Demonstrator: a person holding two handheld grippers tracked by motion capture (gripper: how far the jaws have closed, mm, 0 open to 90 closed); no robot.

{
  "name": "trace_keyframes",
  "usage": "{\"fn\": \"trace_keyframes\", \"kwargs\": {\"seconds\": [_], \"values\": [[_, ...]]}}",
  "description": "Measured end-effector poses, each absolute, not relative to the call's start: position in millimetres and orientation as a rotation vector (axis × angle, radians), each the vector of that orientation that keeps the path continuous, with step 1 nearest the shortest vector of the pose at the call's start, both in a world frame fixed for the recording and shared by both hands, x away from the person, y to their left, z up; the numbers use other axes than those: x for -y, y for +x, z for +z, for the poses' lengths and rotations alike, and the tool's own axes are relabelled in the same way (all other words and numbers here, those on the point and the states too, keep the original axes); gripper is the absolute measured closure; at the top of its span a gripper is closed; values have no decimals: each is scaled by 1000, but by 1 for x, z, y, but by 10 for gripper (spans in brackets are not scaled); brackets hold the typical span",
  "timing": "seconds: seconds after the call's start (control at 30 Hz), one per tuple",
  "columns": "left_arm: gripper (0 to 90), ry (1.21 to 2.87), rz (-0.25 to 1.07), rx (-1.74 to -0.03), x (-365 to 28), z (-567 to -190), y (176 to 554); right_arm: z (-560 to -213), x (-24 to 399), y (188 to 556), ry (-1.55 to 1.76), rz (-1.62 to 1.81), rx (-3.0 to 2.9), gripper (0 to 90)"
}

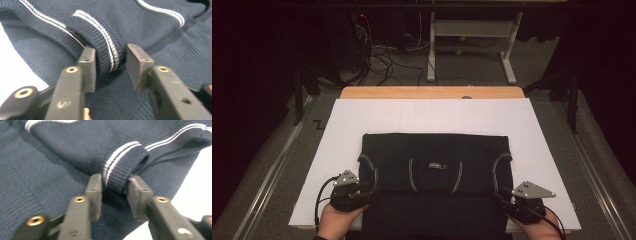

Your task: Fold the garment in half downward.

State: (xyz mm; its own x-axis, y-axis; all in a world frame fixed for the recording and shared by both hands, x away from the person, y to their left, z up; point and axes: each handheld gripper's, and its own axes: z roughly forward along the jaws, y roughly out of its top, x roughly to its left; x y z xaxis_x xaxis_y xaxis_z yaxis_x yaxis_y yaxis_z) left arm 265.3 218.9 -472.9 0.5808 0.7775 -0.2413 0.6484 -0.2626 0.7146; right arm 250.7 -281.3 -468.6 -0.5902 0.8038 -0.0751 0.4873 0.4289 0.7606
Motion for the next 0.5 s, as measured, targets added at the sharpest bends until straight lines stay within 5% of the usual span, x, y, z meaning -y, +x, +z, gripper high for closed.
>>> {"fn": "trace_keyframes", "kwargs": {"seconds": [0.13,0.5], "values": [[415,1938,232,-1146,-226,-471,267,-464,286,253,1189,1145,-2200,457],[299,1866,290,-1067,-224,-456,274,-455,275,259,1112,1232,-2121,310]]}}
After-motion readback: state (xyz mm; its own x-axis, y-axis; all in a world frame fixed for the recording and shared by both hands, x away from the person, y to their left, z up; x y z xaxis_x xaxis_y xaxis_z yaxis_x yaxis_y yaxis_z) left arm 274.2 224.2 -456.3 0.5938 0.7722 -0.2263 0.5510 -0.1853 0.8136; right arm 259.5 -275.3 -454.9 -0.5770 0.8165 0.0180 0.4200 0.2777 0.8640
